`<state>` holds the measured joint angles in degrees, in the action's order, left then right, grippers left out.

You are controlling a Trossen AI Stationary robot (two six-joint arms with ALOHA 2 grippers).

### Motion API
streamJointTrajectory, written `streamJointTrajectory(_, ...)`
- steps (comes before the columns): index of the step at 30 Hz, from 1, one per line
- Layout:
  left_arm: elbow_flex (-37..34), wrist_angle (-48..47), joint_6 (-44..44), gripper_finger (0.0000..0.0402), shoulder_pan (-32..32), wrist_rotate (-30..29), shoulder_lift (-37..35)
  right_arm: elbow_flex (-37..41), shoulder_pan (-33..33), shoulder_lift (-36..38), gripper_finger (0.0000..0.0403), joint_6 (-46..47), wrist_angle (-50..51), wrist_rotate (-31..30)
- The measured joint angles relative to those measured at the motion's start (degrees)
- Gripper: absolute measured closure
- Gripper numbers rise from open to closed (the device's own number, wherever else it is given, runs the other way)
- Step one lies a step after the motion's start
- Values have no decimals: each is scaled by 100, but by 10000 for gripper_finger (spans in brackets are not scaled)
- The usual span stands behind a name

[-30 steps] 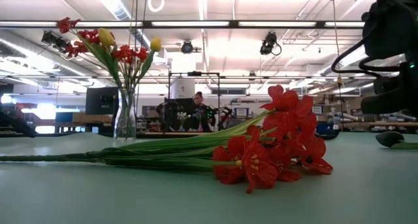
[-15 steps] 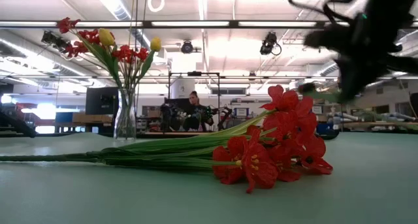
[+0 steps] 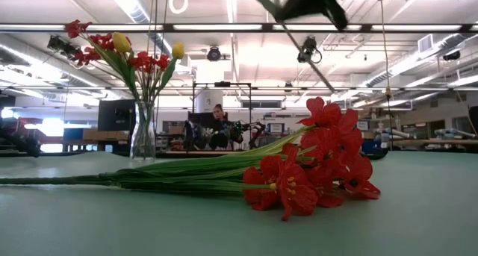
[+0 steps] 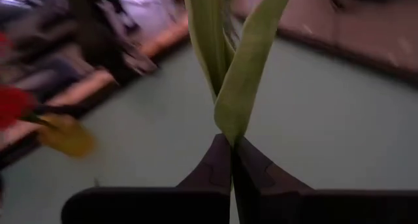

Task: Sort flowers into vase by color
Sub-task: Put the black flower into the yellow vase

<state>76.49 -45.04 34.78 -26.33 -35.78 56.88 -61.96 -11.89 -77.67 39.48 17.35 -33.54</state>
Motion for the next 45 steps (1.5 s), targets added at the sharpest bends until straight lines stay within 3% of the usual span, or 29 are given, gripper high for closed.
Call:
streamJointTrajectory(7,2,425,-404,150,230,12,160,-175,428,0,398,-1852,-1524,1037)
streamJointTrajectory(17,2,1768,-1703,136,709,18,758,-181,903,-4,400,-2826,-2768,2132)
streamJointTrajectory(24,4,2907,-2379,136,1363,497,1155,-183,952,-149,401,-3176,-3148,2385)
streamJointTrajectory(33,4,3302,-2484,140,1960,1515,1441,-183,952,-195,402,-3321,-3370,2453)
streamJointTrajectory(38,9,3715,-2515,162,2143,1932,1637,-183,1007,-188,402,-3369,-3472,2547)
streamJointTrajectory(45,9,3826,-2515,219,2290,1964,1717,-183,1028,-188,402,-3480,-3448,2614)
